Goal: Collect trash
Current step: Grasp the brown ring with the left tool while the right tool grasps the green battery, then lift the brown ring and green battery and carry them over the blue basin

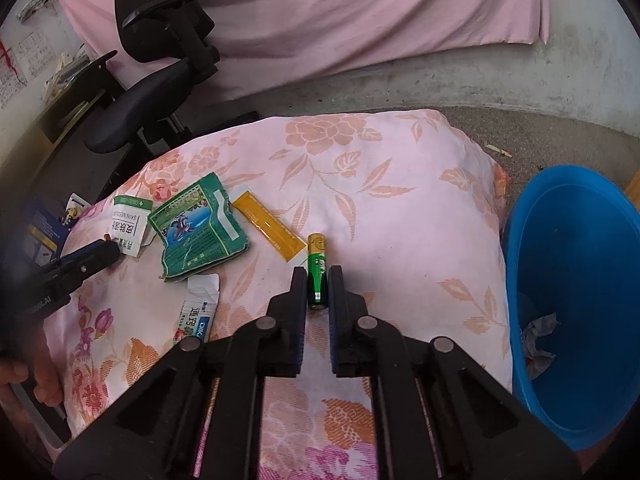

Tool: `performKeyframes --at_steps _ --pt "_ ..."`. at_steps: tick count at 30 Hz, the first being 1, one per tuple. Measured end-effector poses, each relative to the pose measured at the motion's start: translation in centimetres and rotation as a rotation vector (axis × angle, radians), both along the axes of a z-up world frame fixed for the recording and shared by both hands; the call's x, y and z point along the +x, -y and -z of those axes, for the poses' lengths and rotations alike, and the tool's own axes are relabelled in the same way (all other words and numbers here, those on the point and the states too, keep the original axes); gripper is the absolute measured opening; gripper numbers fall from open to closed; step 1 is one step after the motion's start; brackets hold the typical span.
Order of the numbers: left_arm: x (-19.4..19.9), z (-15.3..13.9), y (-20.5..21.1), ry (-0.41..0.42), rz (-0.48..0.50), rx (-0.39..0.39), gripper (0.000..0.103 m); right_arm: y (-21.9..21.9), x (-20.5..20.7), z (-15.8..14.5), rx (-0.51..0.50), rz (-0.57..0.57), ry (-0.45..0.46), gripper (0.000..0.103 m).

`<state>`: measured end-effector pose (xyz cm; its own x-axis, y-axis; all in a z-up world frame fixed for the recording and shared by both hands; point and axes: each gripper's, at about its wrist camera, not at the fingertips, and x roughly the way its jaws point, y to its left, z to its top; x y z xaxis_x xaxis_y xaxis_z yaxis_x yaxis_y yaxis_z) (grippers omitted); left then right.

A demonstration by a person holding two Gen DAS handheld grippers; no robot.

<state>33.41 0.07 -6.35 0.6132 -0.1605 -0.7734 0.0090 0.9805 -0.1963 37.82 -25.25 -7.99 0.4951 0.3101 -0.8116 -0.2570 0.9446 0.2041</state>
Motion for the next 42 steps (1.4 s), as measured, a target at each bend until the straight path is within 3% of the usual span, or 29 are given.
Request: performKeyframes --at_steps 6,10,16,27,32,39,42 --pt "-2.3 -1.6 1.1 0.12 0.016 0.026 0.029 0.1 -0.4 -0.5 0.014 0.001 0.028 0.033" --pt "-4.3 -3.0 2.5 0.237 0.045 0.052 0.029 0.2 -1.3 -1.7 0.018 0.005 0.111 0.033" --pt "-6.8 -5.1 4.0 0.4 0.06 0.04 0.029 0.8 -4.6 -4.9 0.078 0.001 0.351 0.033" --pt "-10.4 -10.0 5.4 0.635 0.071 -0.047 0.029 1.8 -10.9 -9.8 0.088 0.053 0.772 0.033" --pt "-12.1 -12.2 6.5 0.729 0.118 -0.076 0.029 2.9 -12.9 -11.4 0.1 0.098 0.871 0.033" --pt "-13.6 -15.1 10.3 0.848 0.221 -0.016 0.029 6.0 -14.8 -13.2 0.113 0.174 0.943 0.033" --pt "-13.8 -15.7 12.4 0.876 0.25 -0.028 0.029 7.9 -15.8 -13.8 0.109 0.216 0.968 0.033"
